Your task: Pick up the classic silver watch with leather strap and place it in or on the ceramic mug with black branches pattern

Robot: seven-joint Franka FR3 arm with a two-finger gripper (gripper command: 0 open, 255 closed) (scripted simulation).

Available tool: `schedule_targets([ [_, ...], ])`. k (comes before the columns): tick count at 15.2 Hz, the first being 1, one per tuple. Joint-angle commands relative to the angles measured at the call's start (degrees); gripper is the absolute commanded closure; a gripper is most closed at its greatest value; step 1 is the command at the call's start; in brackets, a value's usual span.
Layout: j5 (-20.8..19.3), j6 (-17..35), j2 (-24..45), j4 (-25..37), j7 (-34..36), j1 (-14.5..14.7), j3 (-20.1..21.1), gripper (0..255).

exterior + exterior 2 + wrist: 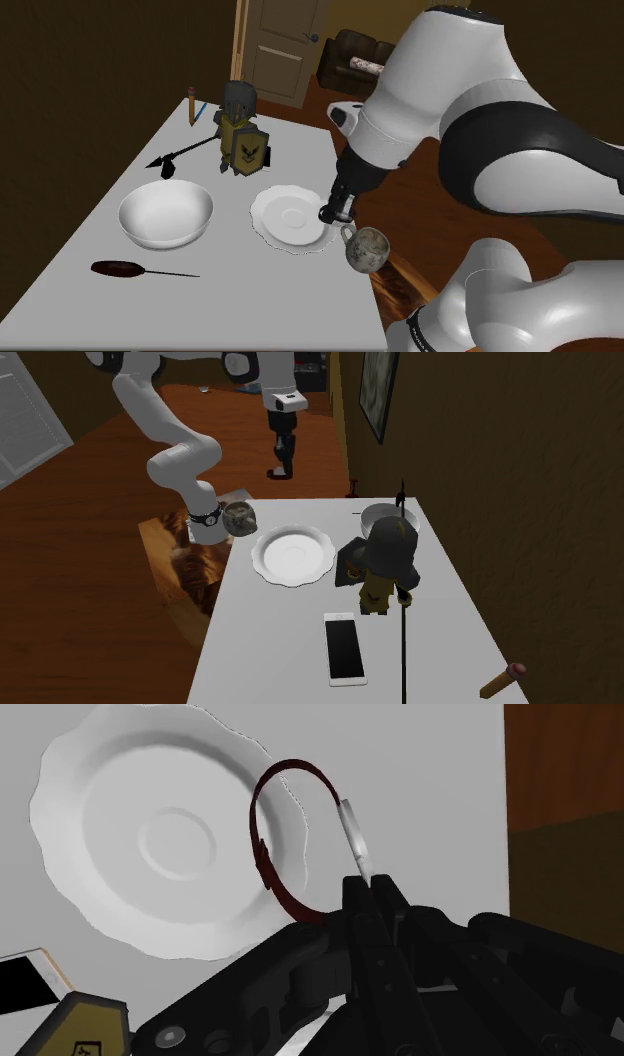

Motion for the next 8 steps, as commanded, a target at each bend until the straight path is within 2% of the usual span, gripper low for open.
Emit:
schedule_targets([
  [1,-0.7,-1.8,-4.1,-2.4,-2.5,-0.1,-2.6,255],
  [8,-5.7,-8.1,-16.3,-8.4,-10.7,-2.3,-11.4,255],
])
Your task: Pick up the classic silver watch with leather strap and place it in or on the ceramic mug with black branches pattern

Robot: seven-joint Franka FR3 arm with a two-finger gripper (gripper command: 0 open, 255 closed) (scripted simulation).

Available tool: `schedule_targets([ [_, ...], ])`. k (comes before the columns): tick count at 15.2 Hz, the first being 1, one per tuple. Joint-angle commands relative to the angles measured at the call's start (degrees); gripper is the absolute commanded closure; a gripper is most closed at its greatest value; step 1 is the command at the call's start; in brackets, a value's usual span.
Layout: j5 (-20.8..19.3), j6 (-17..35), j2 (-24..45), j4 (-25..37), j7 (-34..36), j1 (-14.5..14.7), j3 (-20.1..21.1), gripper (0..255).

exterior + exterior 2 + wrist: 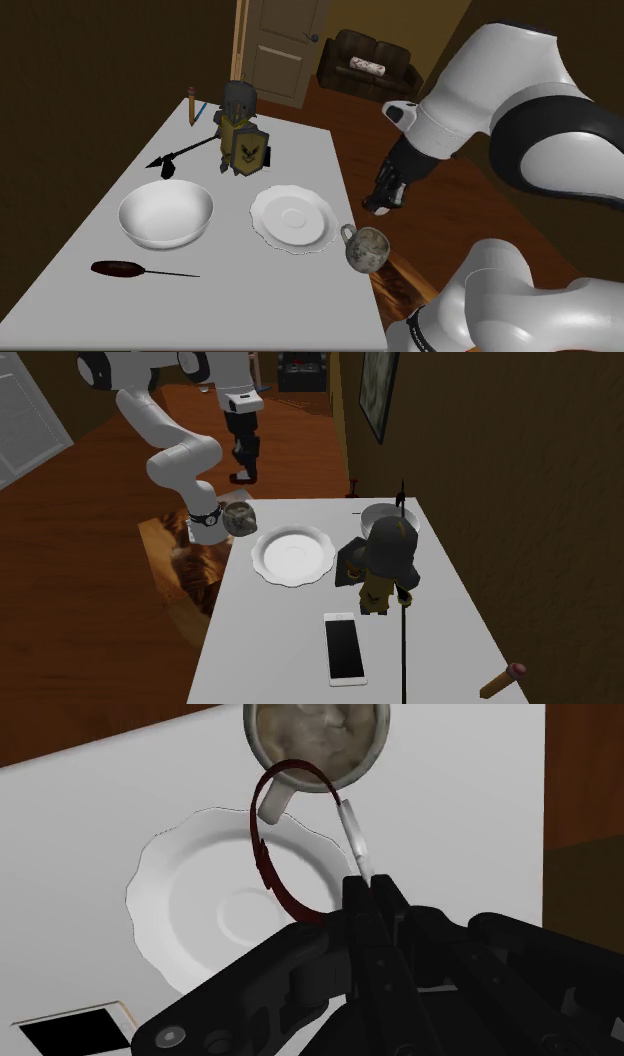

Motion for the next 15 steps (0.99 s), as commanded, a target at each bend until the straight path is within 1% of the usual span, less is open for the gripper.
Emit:
schedule_targets([
  [1,-1.9,-1.8,-3.3,-1.5,-2.5,-0.9,-2.7,255],
  [15,-1.5,8.1,-4.8,-13.0,-2.1,-0.6,-2.3,255],
])
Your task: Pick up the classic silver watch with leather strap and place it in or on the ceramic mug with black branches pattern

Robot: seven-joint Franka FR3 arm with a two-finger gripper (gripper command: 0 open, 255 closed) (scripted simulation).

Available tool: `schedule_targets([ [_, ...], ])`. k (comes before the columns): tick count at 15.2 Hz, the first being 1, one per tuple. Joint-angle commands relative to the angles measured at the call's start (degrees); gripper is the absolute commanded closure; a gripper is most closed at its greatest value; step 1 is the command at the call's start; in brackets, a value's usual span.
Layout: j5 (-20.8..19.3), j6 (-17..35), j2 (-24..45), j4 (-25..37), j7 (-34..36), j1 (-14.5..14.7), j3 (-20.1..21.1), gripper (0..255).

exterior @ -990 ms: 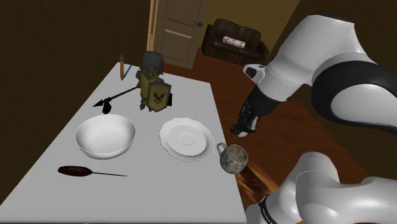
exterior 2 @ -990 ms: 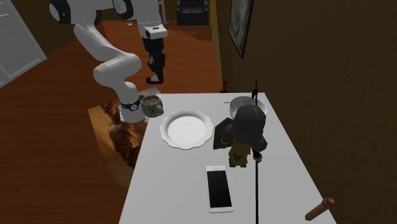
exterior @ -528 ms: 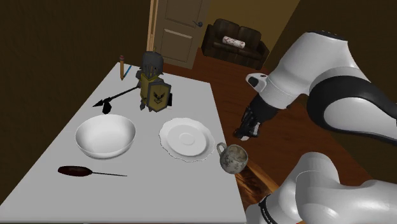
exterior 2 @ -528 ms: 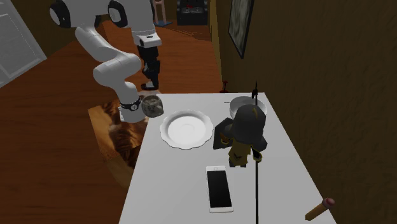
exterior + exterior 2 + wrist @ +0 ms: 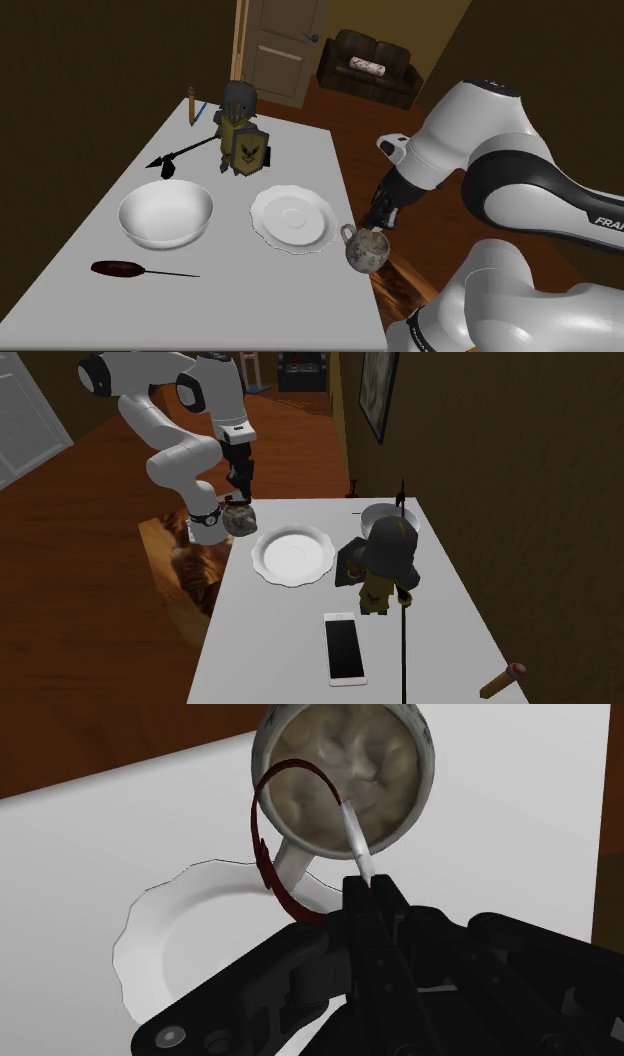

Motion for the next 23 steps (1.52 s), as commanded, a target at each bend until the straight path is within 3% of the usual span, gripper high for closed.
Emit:
schedule_targets([
  [1,0.0,1.8,0.0,-1.8,0.0,0.0,0.0,255],
  [11,0.1,3.1,0.0,-3.0,0.1,0.1,0.1,255],
  [12,0.1,3.1,0.0,-3.0,0.1,0.1,0.1,0],
  [17,0.1,3.1,0.0,-3.0,0.1,0.1,0.1,0],
  [21,0.1,-4.7,-0.9,3.9,0.1,0.1,0.1,0],
  [23,0.1,-4.7,-0.9,3.9,0.1,0.1,0.1,0],
])
